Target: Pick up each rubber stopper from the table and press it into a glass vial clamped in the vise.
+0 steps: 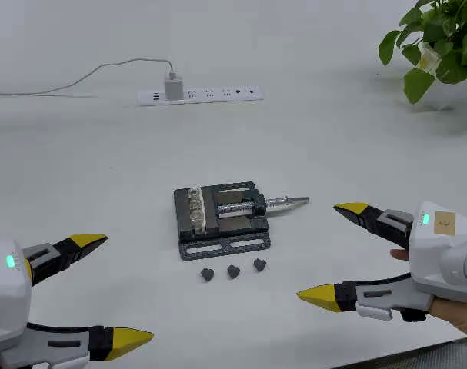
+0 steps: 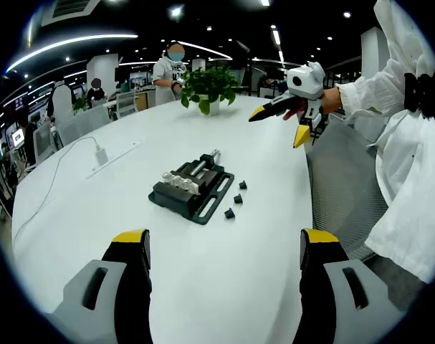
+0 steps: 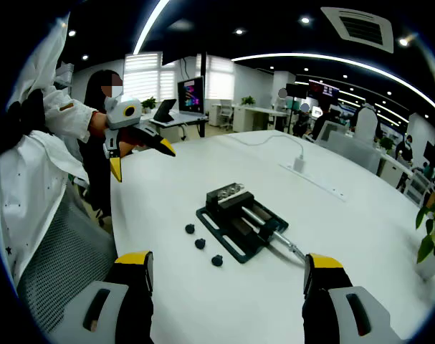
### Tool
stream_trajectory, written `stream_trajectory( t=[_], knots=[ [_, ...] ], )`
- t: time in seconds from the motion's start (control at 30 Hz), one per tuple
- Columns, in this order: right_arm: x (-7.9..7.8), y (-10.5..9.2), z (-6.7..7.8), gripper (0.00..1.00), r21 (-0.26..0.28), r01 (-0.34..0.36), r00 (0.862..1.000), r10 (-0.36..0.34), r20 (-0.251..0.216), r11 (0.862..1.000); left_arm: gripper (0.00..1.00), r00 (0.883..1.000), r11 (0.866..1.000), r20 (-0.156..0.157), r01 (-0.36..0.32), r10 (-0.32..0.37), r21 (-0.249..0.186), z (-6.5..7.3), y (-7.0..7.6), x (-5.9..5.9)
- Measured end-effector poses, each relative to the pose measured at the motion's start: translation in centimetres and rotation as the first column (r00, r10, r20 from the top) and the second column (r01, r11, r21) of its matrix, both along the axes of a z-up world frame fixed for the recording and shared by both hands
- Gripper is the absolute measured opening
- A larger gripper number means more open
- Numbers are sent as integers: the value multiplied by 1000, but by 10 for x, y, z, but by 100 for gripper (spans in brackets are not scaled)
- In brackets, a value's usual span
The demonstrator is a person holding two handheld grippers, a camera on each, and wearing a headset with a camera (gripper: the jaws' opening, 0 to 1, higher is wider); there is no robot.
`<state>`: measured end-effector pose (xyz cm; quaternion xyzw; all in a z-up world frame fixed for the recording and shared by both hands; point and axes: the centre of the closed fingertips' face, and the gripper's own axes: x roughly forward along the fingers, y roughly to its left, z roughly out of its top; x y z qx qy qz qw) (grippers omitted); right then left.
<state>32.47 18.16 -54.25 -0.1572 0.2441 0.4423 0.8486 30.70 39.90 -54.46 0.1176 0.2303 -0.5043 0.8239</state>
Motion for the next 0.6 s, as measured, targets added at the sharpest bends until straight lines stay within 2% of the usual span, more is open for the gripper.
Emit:
stream_trajectory(
  t=[0.4, 0.6],
  knots=[
    [-2, 0, 0, 85, 0, 4, 1000, -4, -3, 1000, 82, 1000, 999, 1, 31, -31, 11, -1, -2, 0],
    [-3, -1, -1, 85, -2, 1, 1000, -1, -5, 1000, 80, 998, 997, 3, 66, -66, 32, -3, -5, 1]
  ],
)
